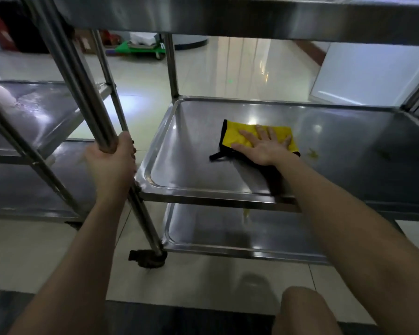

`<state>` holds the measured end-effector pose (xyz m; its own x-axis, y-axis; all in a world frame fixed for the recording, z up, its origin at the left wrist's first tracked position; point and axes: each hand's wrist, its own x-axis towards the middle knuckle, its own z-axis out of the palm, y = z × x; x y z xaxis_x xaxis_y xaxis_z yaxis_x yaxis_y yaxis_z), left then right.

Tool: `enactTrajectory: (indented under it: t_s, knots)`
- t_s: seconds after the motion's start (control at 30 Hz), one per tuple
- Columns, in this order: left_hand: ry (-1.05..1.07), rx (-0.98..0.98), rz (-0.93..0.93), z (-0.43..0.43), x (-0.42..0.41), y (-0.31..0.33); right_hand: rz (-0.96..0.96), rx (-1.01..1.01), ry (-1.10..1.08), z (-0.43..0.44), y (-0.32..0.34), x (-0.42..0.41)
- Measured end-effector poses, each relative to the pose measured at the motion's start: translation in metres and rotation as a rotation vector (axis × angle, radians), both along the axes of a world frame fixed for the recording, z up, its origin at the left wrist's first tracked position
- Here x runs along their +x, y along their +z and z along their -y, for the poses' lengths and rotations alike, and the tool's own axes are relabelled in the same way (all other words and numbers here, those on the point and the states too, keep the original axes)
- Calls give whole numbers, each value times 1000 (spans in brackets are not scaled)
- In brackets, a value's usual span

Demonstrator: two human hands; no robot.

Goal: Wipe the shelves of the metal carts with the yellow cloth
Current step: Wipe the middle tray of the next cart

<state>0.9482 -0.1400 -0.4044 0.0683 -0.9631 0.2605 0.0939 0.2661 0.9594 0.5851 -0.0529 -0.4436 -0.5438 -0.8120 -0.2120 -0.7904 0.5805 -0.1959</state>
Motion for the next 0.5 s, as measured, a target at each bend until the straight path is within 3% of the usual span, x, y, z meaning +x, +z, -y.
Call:
enactTrajectory:
  t_s: [0.23, 0.37, 0.5]
  knots:
    - [17, -23, -19, 4, -4, -6, -14, -57, 48, 104, 2, -13]
    - [23, -35, -25, 3, -2, -2, 4, -48, 218, 154, 10, 64]
    - [50, -1, -7, -2, 0, 5, -35, -50, 407, 139, 7, 146]
